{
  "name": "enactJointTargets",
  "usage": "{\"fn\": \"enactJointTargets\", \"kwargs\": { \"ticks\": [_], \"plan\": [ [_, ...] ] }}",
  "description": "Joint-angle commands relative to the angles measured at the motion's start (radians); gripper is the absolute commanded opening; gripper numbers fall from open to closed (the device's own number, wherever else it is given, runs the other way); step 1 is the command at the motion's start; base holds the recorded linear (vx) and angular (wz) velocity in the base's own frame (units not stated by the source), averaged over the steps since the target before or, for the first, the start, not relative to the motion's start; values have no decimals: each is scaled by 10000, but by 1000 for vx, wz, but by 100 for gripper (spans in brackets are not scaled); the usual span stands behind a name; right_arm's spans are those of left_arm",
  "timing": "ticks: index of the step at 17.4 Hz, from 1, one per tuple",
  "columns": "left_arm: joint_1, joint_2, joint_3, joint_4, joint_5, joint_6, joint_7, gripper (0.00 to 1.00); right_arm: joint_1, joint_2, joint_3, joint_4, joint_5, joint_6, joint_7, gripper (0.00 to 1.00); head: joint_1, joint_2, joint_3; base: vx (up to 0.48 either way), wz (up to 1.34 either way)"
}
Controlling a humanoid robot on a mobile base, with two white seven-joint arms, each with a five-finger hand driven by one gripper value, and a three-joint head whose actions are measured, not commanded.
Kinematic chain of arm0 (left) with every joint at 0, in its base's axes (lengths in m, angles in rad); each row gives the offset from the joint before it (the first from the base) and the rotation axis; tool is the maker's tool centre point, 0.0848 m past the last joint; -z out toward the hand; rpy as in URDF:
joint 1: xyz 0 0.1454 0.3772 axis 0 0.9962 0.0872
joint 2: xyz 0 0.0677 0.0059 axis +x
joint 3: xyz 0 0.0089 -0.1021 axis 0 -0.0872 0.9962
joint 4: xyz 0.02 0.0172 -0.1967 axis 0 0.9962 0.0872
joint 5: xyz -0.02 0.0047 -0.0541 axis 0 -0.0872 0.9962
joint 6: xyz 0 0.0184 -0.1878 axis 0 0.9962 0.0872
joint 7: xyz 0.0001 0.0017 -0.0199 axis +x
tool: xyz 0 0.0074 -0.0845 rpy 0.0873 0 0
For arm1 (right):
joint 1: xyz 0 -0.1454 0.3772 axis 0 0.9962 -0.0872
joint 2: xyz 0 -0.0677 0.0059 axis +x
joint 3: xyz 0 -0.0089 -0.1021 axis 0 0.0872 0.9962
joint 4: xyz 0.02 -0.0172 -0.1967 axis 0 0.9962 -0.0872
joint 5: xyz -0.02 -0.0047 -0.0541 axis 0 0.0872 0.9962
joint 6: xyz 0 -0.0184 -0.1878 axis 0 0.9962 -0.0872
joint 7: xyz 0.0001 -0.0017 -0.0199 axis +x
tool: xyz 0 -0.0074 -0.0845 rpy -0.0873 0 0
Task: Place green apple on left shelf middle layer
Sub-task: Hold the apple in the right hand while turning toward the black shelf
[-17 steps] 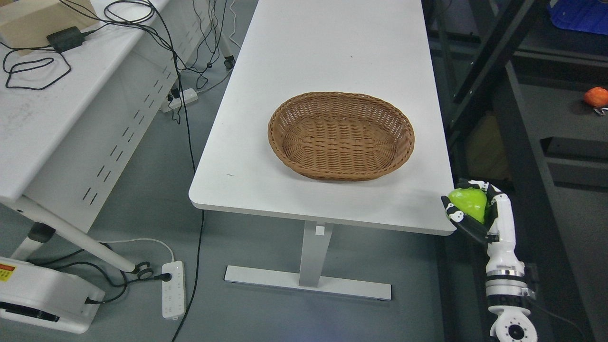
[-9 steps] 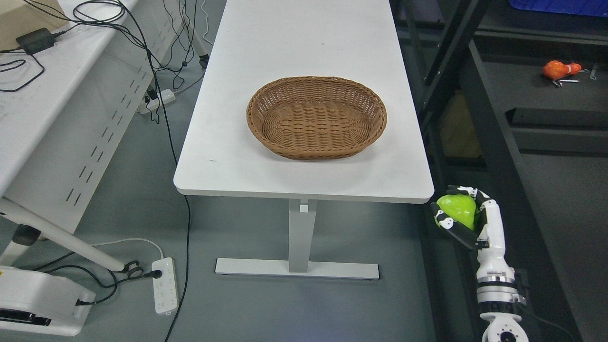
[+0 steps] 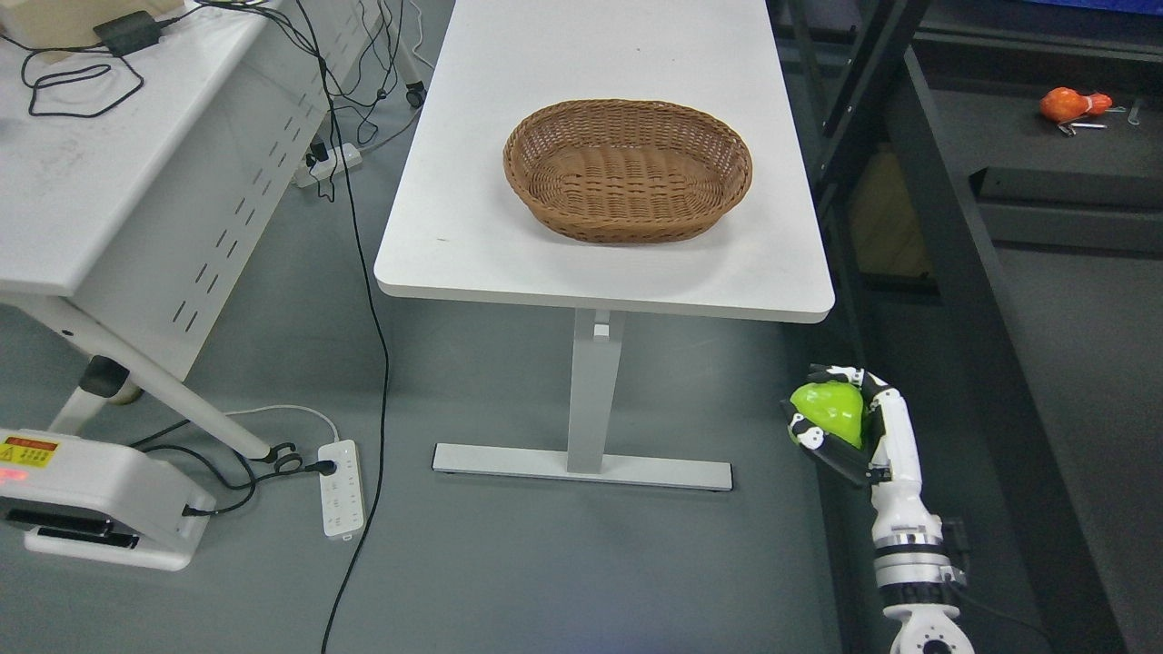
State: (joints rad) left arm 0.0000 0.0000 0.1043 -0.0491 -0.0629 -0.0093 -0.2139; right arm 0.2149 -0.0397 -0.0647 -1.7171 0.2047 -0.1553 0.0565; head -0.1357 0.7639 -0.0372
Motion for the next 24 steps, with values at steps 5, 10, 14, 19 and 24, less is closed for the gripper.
{"fn": "enactJointTargets", "kwargs": {
  "ticks": [5,10,14,19,24],
  "plan": [
    [92,175,0,0,0,1,6,100,75,75,187,-55,-7,-272,-150,1,0,0,0,-261,80],
    [92,175,0,0,0,1,-9,100,106,136,49,-55,-7,-503,-258,1,0,0,0,-253,34],
    [92,175,0,0,0,1,6,100,-291,222,-165,-55,-22,-548,-288,1,0,0,0,-273,10],
    [92,175,0,0,0,1,-9,100,-769,222,-289,-55,-22,-948,-304,1,0,0,0,-293,-143],
    [92,175,0,0,0,1,6,100,-769,222,-289,-55,-22,-963,-304,1,0,0,0,-204,-486]
  ]
}}
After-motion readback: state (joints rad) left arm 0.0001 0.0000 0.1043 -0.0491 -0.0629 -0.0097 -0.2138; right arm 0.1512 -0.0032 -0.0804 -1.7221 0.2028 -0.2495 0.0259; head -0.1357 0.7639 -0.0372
